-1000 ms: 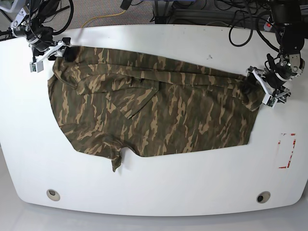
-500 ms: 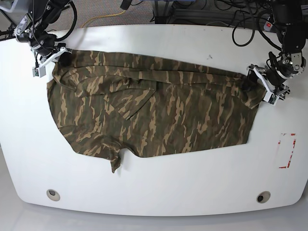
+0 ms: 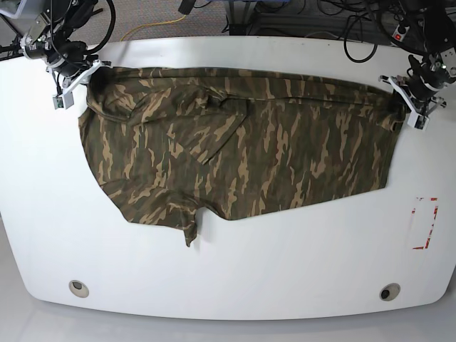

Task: Fold the T-shirt properly
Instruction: 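Drag the shirt edge with both grippers toward the robot's base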

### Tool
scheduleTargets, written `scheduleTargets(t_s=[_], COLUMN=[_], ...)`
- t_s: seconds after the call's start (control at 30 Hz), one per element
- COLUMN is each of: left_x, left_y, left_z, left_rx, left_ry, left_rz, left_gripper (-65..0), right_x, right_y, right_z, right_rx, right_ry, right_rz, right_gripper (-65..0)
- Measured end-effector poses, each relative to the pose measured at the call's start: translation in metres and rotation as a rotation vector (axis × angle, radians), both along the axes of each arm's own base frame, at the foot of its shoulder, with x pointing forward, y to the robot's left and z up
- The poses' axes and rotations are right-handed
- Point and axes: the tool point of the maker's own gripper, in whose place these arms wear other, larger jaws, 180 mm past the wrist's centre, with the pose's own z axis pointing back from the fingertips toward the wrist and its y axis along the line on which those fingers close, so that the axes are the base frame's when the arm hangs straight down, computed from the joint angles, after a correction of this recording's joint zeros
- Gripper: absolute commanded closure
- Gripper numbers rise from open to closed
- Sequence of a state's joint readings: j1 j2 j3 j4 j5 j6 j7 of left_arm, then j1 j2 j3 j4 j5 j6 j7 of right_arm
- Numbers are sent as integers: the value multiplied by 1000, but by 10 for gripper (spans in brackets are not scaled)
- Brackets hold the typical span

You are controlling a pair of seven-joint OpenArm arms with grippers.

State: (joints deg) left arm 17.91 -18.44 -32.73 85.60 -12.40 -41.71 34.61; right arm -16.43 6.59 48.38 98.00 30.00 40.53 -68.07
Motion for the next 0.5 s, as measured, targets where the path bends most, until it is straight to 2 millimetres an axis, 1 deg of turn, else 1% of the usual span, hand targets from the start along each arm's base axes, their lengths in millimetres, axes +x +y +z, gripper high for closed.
scheduleTargets(t_s=[0.1, 0.2, 0.3, 0.4, 0.47, 0.5], left_x=[-20, -43, -61, -73, -78, -81], left_y=[6, 13, 14, 13, 12, 10], left_z=[1, 4, 6, 11, 11, 11], left_rx=[27, 59, 84, 106, 114, 117], left_ry=[43, 84, 116, 123, 134, 141], left_rz=[35, 75, 87, 87, 91, 93], left_gripper=[-100, -100, -100, -101, -101, -103], right_x=[-5, -15, -22, -28, -31, -32], right_y=[0, 0, -1, -3, -4, -5], right_z=[3, 5, 9, 11, 10, 10], right_rx=[-12, -34, -62, -80, -85, -89], right_ry=[7, 36, 62, 83, 98, 101], right_rz=[9, 24, 42, 52, 54, 53], right_gripper=[0, 0, 0, 0, 0, -14])
